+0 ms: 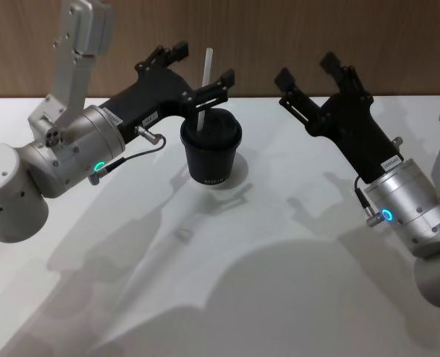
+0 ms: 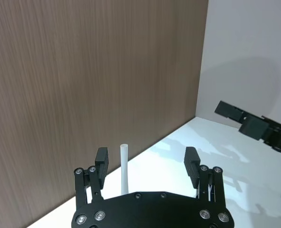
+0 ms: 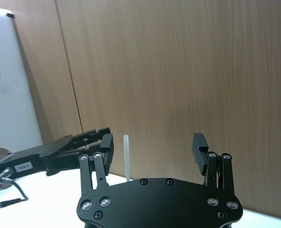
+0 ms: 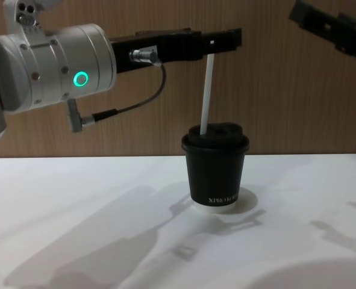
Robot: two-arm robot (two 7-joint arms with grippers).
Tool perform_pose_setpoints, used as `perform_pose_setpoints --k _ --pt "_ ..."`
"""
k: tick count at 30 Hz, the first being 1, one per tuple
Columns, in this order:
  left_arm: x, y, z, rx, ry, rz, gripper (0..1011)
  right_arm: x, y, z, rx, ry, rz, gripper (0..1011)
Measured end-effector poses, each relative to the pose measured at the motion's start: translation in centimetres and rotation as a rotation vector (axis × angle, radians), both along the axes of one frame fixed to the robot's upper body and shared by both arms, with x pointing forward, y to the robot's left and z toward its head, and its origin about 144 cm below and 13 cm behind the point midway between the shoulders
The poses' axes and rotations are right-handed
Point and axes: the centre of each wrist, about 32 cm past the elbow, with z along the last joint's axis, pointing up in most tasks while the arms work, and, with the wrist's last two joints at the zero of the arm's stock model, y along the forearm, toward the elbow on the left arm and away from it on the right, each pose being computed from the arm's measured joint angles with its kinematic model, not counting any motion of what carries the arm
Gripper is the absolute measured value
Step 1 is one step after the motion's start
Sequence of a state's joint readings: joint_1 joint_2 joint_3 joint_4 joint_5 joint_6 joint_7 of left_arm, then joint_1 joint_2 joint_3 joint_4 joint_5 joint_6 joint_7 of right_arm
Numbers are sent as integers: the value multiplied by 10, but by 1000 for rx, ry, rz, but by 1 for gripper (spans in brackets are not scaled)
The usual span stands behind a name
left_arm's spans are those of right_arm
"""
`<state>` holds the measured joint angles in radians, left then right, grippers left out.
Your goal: Pick up the straw with one hand, pass it to the other hand, and insert it into the cup.
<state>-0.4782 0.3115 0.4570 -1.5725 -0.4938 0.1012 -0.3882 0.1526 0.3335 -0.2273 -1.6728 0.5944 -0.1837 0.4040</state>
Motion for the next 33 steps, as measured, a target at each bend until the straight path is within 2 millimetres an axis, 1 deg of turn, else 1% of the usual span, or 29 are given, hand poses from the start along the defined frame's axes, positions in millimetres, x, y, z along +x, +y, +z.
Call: perform_pose_setpoints --k 5,14,33 --pt "-1 3 -2 -3 3 -1 1000 -2 3 -2 16 57 -13 1001" --pt "-1 5 -4 -8 6 -3 1000 -3 7 -4 28 110 -24 1001" --pt "-2 7 -6 -11 9 -4 1000 -4 9 -5 36 147 -32 1001"
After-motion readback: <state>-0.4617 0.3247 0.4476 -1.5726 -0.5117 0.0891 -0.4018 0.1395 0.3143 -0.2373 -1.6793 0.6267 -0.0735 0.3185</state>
